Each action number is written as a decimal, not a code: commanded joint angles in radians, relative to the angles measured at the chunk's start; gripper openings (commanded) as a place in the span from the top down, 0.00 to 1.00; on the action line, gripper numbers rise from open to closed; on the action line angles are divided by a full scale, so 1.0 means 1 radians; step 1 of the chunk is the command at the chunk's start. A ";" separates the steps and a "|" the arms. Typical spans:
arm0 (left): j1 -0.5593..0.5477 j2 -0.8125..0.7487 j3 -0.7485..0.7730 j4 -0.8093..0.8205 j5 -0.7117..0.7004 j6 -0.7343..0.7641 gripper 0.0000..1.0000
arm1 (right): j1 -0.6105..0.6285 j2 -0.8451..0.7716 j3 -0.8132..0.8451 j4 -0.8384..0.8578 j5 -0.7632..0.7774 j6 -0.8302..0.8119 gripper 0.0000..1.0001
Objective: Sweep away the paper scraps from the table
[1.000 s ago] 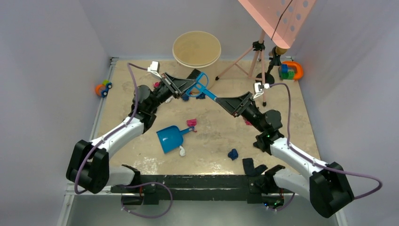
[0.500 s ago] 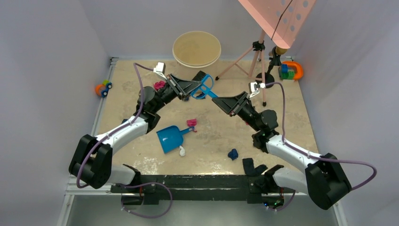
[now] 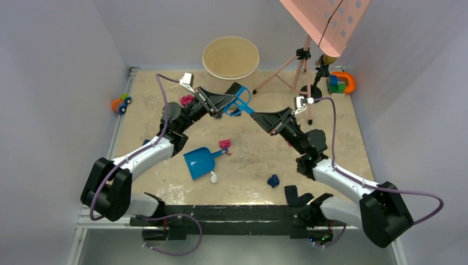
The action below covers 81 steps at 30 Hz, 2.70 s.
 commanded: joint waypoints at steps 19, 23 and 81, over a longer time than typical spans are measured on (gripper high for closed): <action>0.019 -0.324 0.305 -1.288 -0.378 0.587 0.00 | 0.002 -0.411 0.129 -1.081 0.481 -0.244 1.00; 0.021 -0.326 0.280 -1.482 -0.509 0.506 0.03 | 0.002 -0.424 0.230 -1.433 0.693 -0.286 1.00; -0.237 0.395 0.387 -1.705 -0.591 -0.898 0.26 | 0.003 -0.418 0.488 -1.874 0.784 -0.541 1.00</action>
